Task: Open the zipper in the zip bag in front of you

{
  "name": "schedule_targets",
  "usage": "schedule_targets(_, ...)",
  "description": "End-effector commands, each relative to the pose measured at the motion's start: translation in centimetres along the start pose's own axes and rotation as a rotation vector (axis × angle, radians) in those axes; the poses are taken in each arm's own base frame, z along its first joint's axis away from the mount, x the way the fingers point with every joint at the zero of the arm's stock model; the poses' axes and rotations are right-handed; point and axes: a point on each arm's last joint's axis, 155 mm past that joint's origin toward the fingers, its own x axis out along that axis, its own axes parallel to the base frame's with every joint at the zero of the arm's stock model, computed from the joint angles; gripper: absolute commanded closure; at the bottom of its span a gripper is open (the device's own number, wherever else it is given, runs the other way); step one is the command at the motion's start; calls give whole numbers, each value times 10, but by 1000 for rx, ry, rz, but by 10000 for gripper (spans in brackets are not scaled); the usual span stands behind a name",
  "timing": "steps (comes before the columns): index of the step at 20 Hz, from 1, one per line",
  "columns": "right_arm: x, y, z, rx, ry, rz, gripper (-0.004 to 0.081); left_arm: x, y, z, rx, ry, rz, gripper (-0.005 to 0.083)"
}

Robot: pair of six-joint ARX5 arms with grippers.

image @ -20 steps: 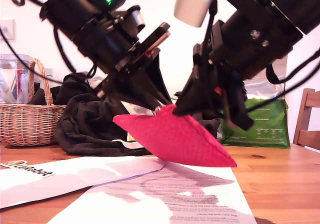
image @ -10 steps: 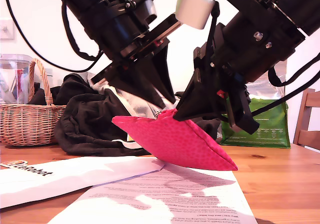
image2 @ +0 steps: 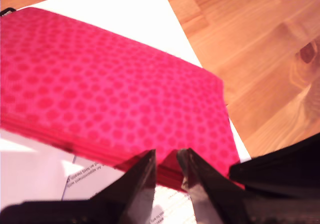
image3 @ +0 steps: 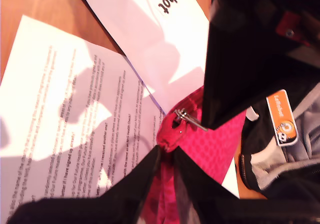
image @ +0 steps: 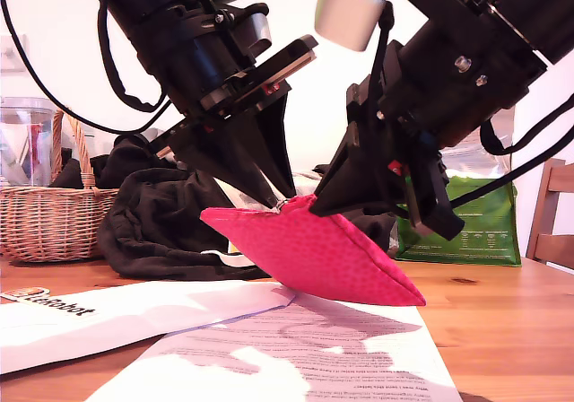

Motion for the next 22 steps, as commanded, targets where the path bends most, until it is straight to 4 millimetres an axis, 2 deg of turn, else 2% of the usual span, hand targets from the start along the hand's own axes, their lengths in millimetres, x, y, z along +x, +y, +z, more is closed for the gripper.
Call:
schedule_targets(1, -3, -3, 11, -9, -41, -14, 783, 5, -3, -4, 7, 16, -18, 605)
schedule_targets(13, -5, -5, 16, -34, -65, -17, 783, 3, -9, -11, 52, 50, -79, 606)
schedule_targets(22, -5, -8, 18, -33, -73, -31, 783, -6, -14, 5, 92, 17, -94, 608)
